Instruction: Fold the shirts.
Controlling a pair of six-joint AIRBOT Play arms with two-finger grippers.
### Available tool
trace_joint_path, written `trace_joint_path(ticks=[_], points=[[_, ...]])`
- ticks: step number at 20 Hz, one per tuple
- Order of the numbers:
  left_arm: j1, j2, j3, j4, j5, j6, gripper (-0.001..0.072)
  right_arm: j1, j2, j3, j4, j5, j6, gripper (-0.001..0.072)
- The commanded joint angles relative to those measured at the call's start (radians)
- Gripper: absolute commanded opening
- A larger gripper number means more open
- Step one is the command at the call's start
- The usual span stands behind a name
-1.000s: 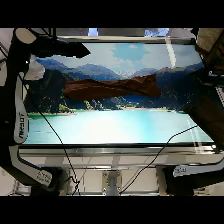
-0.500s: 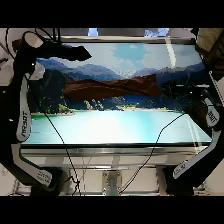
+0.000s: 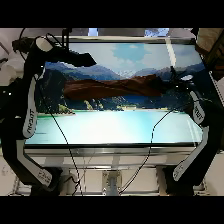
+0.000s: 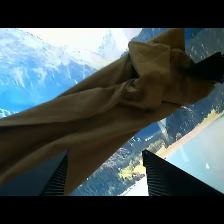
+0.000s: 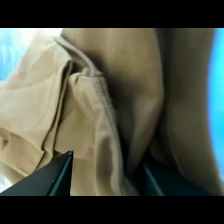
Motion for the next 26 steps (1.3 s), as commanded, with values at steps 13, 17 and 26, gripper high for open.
trace_joint_path(ticks=[13,17,26], points=[[-0.188,-0.21,0.0,0.005,0.06,-0.026,0.0014,0.064,-0.04,0.026,-0.005,0.038,-0.004,0.0024],[-0.201,-0.225,0.0,0.334,0.05,-0.224,0.0016,0.065,-0.04,0.026,0.037,0.087,-0.023,0.0024],[-0.201,-0.257,0.0,0.68,0.005,-0.319,0.0016,0.122,0.02,0.026,0.13,0.148,-0.124,0.0023]])
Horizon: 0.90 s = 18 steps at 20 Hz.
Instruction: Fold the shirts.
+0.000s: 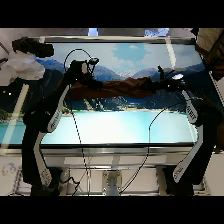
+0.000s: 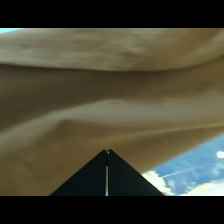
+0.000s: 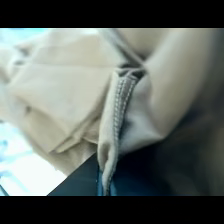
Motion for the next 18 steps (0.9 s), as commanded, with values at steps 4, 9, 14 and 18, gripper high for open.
trace_joint_path(ticks=[4,9,14,18], points=[[-0.001,-0.094,0.0,0.061,0.033,-0.055,0.0017,0.092,0.144,0.001,0.04,-0.026,-0.06,0.0023],[-0.001,-0.121,0.012,0.023,0.048,-0.053,0.0017,0.179,0.27,0.001,0.057,-0.175,-0.059,0.0022],[0.003,-0.011,0.084,0.11,-0.017,-0.016,0.0017,0.292,0.289,0.084,0.048,-0.265,-0.034,0.0021],[0.024,0.225,0.084,0.219,0.002,0.014,0.0018,0.404,0.289,0.147,-0.069,-0.415,0.008,0.002]])
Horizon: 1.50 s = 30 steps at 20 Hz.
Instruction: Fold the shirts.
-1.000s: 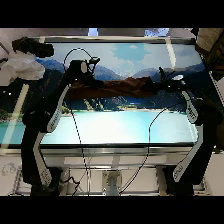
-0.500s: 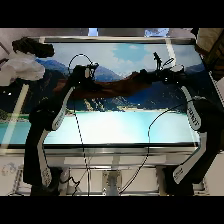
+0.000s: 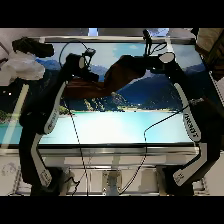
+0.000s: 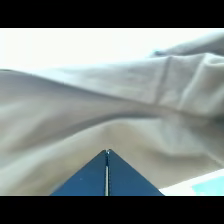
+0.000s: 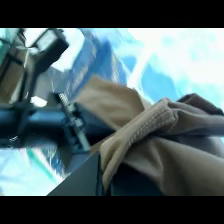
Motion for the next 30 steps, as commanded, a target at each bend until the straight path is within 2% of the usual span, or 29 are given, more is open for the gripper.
trace_joint_path(ticks=[1,3,5,6,10,13,15,18,19,21,24,30], points=[[0.023,0.204,0.009,0.073,0.023,0.04,0.0018,0.098,0.004,0.049,-0.133,-0.145,0.062,0.0019],[0.042,0.319,0.008,0.074,0.049,0.08,0.0042,0.138,-0.002,0.05,-0.187,-0.201,0.119,0.0019],[0.068,0.414,0.008,0.075,0.074,0.101,0.0284,0.169,-0.022,0.05,-0.175,-0.23,0.154,0.0019],[0.08,0.452,0.008,0.077,0.084,0.101,0.0299,0.188,-0.039,0.051,-0.154,-0.238,0.154,0.0019],[0.118,0.521,0.008,0.077,0.082,0.103,0.0299,0.287,-0.166,0.158,-0.046,-0.24,0.153,0.0019],[0.137,0.521,-0.011,0.077,0.045,0.103,0.0299,0.375,-0.264,0.293,-0.039,-0.254,0.154,0.0019],[0.138,0.521,-0.039,0.077,0.022,0.103,0.0299,0.417,-0.28,0.301,-0.023,-0.318,0.154,0.0019],[0.137,0.521,-0.061,0.076,0.006,0.103,0.0299,0.44,-0.282,0.301,-0.009,-0.33,0.141,0.0023],[0.137,0.521,-0.06,0.076,0.006,0.103,0.0298,0.44,-0.282,0.301,0.013,-0.33,0.126,0.0037],[0.137,0.521,-0.06,0.076,0.006,0.103,0.0299,0.438,-0.282,0.301,0.089,-0.328,0.058,0.0215],[0.137,0.521,-0.06,0.076,0.006,0.102,0.0299,0.438,-0.282,0.301,0.211,-0.325,-0.068,0.0258],[0.137,0.521,-0.06,0.076,-0.015,0.102,0.0299,0.437,-0.282,0.301,0.255,-0.303,-0.152,0.0275]])
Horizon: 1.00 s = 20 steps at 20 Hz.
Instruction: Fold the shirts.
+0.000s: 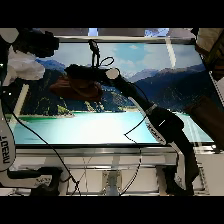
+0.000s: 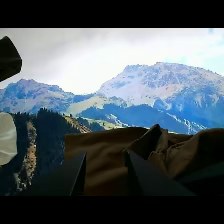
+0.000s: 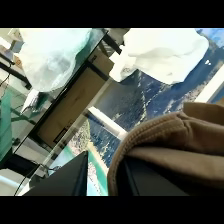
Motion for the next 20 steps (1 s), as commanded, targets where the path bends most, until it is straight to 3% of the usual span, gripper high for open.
trace_joint_path(ticks=[1,2,5,9,13,14,15,16,18,20], points=[[0.001,0.0,0.0,0.0,-0.021,0.0,0.0299,0.0,0.0,0.001,0.037,0.008,-0.072,0.0275],[0.001,0.0,0.0,0.0,-0.026,0.0,0.0298,0.0,0.0,0.001,0.039,0.002,-0.074,0.0301],[0.001,0.0,0.0,0.0,-0.028,-0.001,0.0298,0.003,0.0,0.001,0.04,-0.055,-0.089,0.051],[0.001,0.0,0.0,0.0,-0.04,-0.002,0.0298,0.003,0.0,0.0,0.148,-0.152,-0.199,0.0523],[0.001,0.0,0.0,-0.001,-0.037,-0.002,0.0299,0.018,0.0,0.001,0.239,-0.13,-0.305,0.0523],[0.001,0.0,0.0,-0.002,-0.038,-0.003,0.0299,0.027,0.0,0.0,0.239,-0.131,-0.37,0.0526],[0.001,0.0,0.0,-0.002,-0.039,-0.002,0.0298,0.041,0.0,0.0,0.23,-0.148,-0.483,0.0594],[0.001,0.0,0.0,-0.002,-0.041,-0.002,0.0298,0.057,0.0,-0.002,0.184,-0.21,-0.589,0.0611],[0.001,0.0,0.0,-0.003,-0.043,-0.003,0.0298,0.076,0.0,-0.002,-0.021,-0.322,-0.508,0.0607],[0.001,0.0,0.0,-0.002,-0.042,-0.002,0.0299,0.076,0.0,-0.002,-0.209,-0.295,-0.394,0.0606]])
